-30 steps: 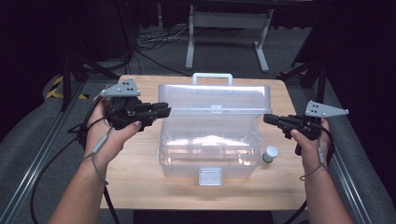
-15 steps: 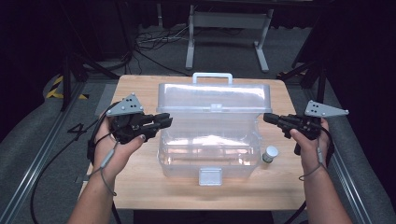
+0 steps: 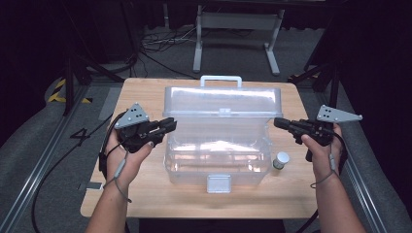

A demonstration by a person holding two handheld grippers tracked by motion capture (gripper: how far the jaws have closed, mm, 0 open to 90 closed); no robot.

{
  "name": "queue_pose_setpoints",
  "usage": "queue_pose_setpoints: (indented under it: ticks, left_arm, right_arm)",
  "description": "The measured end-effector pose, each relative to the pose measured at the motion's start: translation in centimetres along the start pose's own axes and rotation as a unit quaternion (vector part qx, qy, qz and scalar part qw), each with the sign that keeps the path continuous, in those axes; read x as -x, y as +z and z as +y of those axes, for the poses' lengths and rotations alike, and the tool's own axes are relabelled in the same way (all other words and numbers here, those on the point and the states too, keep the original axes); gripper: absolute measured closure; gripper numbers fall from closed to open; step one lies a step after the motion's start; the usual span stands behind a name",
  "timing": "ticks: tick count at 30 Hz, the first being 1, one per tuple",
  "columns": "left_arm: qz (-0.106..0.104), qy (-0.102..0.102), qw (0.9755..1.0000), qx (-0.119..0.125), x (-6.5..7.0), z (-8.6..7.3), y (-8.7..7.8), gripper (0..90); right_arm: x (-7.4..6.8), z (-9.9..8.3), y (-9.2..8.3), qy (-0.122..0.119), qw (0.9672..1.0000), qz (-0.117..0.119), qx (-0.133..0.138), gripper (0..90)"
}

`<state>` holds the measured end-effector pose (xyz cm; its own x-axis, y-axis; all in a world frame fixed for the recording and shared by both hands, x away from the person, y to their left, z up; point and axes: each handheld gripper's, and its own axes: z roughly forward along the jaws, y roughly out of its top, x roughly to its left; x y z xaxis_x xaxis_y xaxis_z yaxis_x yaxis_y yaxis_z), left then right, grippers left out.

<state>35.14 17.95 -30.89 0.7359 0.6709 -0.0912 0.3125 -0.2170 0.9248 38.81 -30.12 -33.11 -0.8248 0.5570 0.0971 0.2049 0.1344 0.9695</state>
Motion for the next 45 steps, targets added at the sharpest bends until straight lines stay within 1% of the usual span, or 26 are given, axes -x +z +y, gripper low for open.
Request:
queue_pose_setpoints:
  ticks: [2, 4, 7, 9, 11, 12, 18, 22, 25, 26, 28, 30, 31, 32, 33, 34, 37, 39, 40, 42, 45]
  left_arm:
    - [0.010, 0.000, 0.9999, 0.005, -0.1, -0.3, 0.1, 80.2]
    - [0.017, -0.005, 0.9998, 0.013, -0.4, -0.5, 0.3, 80.9]
    - [0.021, -0.011, 0.9996, 0.015, -0.6, -0.6, 0.3, 81.0]
    - [0.027, -0.011, 0.9995, 0.013, -0.7, -0.6, 0.3, 82.1]
    - [0.035, -0.006, 0.9993, 0.010, -0.7, -0.6, 0.5, 82.6]
    - [0.034, -0.008, 0.9993, 0.011, -0.7, -0.7, 0.7, 83.2]
    - [0.039, -0.004, 0.9992, 0.009, -0.9, -0.5, 1.1, 85.5]
    - [0.037, -0.007, 0.9992, 0.012, -1.1, -0.5, 1.2, 87.3]
    - [0.035, -0.007, 0.9993, 0.011, -1.2, -0.4, 1.5, 88.4]
    - [0.035, -0.004, 0.9993, 0.010, -1.3, -0.4, 1.7, 88.9]
    - [0.033, -0.003, 0.9994, 0.010, -1.4, -0.4, 1.8, 89.0]
    - [0.028, -0.005, 0.9996, 0.008, -1.5, -0.3, 1.9, 89.2]
    - [0.026, -0.005, 0.9996, 0.011, -1.6, -0.3, 2.0, 89.3]
    - [0.023, -0.010, 0.9996, 0.009, -1.6, -0.2, 2.0, 89.6]
    - [0.023, -0.010, 0.9996, 0.009, -1.6, -0.2, 2.0, 89.5]
    - [0.022, -0.010, 0.9997, 0.008, -1.7, -0.2, 2.0, 89.5]
    - [0.018, -0.013, 0.9997, 0.009, -1.8, -0.1, 2.1, 89.5]
    - [0.017, -0.012, 0.9998, 0.007, -1.9, 0.0, 2.0, 89.5]
    - [0.017, -0.012, 0.9998, 0.007, -1.9, 0.0, 2.1, 89.5]
    - [0.016, -0.013, 0.9998, 0.007, -2.0, 0.1, 2.1, 89.5]
    - [0.015, -0.014, 0.9998, 0.004, -2.1, 0.2, 2.1, 89.5]
  right_arm:
    - [0.0, 0.0, 0.0, 0.000, 1.0000, 0.000, 0.000, 90.0]
    - [0.0, -0.1, 0.0, 0.000, 1.0000, -0.002, -0.001, 90.0]
    - [-0.1, -0.1, 0.0, 0.000, 1.0000, -0.004, 0.001, 90.0]
    - [-0.2, -0.2, 0.1, 0.000, 1.0000, -0.005, -0.001, 90.0]
    - [-0.4, -0.2, 0.2, -0.001, 1.0000, -0.008, -0.002, 90.0]
    - [-0.4, -0.3, 0.2, -0.001, 1.0000, -0.009, -0.002, 90.0]
    - [-0.7, -0.4, -0.2, -0.003, 0.9999, -0.013, -0.001, 89.8]
    - [-0.9, -0.5, -0.6, -0.006, 0.9998, -0.021, 0.001, 88.5]
    - [-1.0, -0.7, -1.0, -0.011, 0.9995, -0.031, -0.001, 87.2]
    - [-1.1, -0.9, -1.2, -0.017, 0.9992, -0.037, -0.003, 86.4]
    - [-1.2, -0.9, -1.4, -0.019, 0.9989, -0.042, -0.004, 85.6]
    - [-1.3, -1.1, -1.7, -0.026, 0.9981, -0.055, -0.006, 82.5]
    - [-1.4, -1.3, -1.8, -0.024, 0.9978, -0.062, -0.007, 75.8]
    - [-1.4, -1.4, -1.9, -0.018, 0.9979, -0.062, -0.006, 72.8]
    - [-1.4, -1.4, -1.9, -0.018, 0.9979, -0.062, -0.006, 72.8]
    - [-1.4, -1.5, -1.9, -0.010, 0.9980, -0.062, -0.002, 70.3]
    - [-1.6, -1.8, -2.2, 0.004, 0.9971, -0.073, 0.023, 61.7]
    - [-1.6, -2.0, -2.4, 0.005, 0.9962, -0.082, 0.029, 57.2]
    - [-1.7, -2.1, -2.4, 0.003, 0.9952, -0.092, 0.033, 55.0]
    - [-1.7, -2.3, -2.5, -0.002, 0.9943, -0.102, 0.032, 53.0]
    - [-2.0, -2.6, -2.3, -0.005, 0.9932, -0.114, 0.023, 50.5]
